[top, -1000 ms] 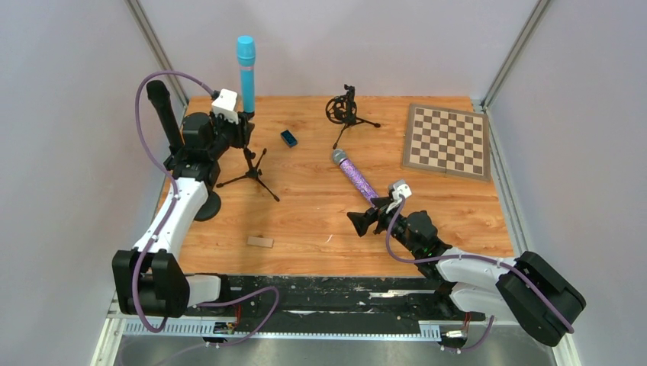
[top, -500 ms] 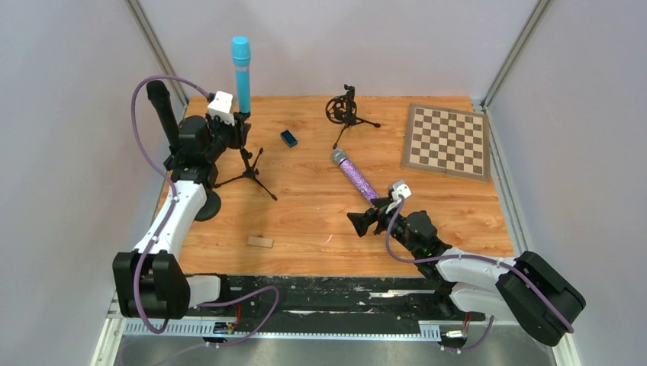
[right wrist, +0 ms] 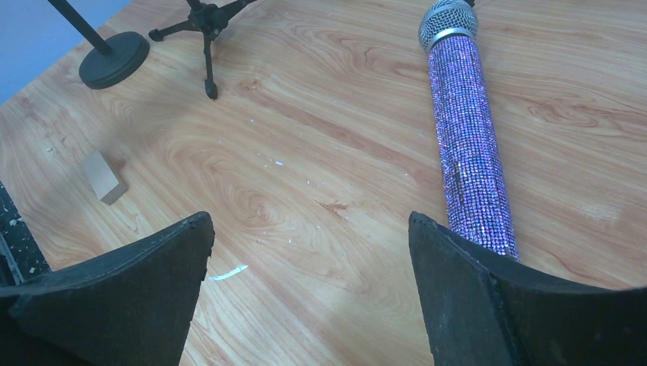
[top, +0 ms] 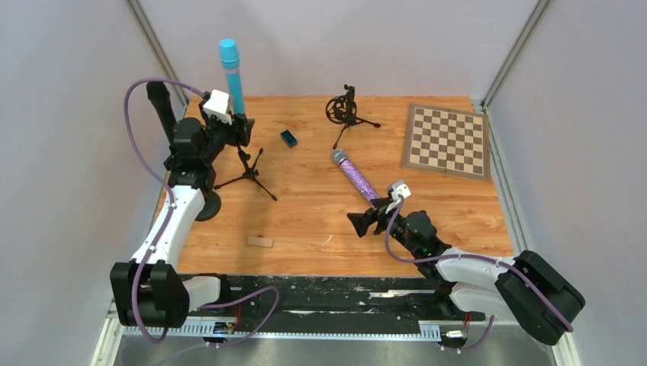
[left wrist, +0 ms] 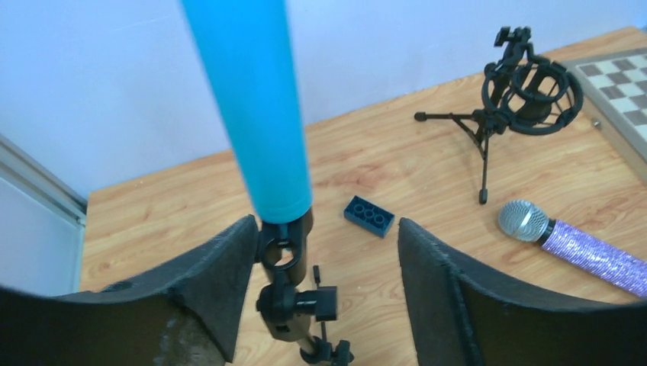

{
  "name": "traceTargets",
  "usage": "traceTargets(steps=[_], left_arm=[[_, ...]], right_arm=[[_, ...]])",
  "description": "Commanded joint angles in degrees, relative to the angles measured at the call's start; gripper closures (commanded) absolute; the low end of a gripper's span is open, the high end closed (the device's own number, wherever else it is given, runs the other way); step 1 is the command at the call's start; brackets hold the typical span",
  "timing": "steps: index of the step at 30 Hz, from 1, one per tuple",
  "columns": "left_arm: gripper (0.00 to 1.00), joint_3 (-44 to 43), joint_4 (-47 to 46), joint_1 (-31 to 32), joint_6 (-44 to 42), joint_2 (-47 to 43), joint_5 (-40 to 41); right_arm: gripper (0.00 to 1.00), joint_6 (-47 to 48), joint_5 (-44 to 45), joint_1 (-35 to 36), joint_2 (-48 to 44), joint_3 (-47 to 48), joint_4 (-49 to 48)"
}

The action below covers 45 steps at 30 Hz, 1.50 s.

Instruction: Attach the microphones to the stand

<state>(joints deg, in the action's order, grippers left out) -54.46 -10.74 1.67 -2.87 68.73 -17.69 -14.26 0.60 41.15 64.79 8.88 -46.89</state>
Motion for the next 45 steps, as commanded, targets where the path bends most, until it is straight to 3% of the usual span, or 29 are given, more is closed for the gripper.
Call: traceTargets(steps=[1, 5, 11, 16, 24, 27, 32, 38, 45], left_arm=[[0.20, -0.4, -3.9, -0.4, -0.1, -2.4, -1.1], [0.01, 0.3, -4.0, -0.4, 0.9, -4.7, -1.2], [0.00, 1.6, -2.5, -0.4, 2.5, -10.3, 1.5], [0.00, -0.1, 6.2, -0.4, 5.1, -15.4, 3.8], [0.00, -2.6, 21.3, 0.3, 12.2, -18.3, -5.7], [0.00, -4.1, 28.9, 4.0, 8.8, -17.3, -7.2], [0.00, -5.1, 32.8, 13.0, 5.9, -15.5, -6.0], [0.00, -8.3, 38.5, 21.4, 3.3, -7.5, 0.9], [0.00, -5.6, 38.7, 28.8, -0.4, -5.2, 19.8]], right_arm=[[0.03, 0.1, -1.5, -0.2, 0.2, 1.3, -1.0], [0.03, 0.0, -1.7, -0.2, 0.1, 1.9, -0.3], [0.03, -0.1, -2.0, -0.2, 0.3, 3.1, 0.5], [0.03, -0.8, -2.4, -0.2, 0.3, 5.2, 3.8], [0.00, -1.1, -6.4, -0.9, 0.7, 12.4, 13.6], [0.00, -1.9, -8.4, -2.0, 1.1, 14.8, 17.3], [0.00, -6.7, -12.7, -5.9, 3.5, 19.5, 23.4], [0.00, -15.4, -21.5, -15.0, 7.8, 23.2, 25.3], [0.00, -20.5, -25.8, -20.7, 11.9, 28.3, 24.8]])
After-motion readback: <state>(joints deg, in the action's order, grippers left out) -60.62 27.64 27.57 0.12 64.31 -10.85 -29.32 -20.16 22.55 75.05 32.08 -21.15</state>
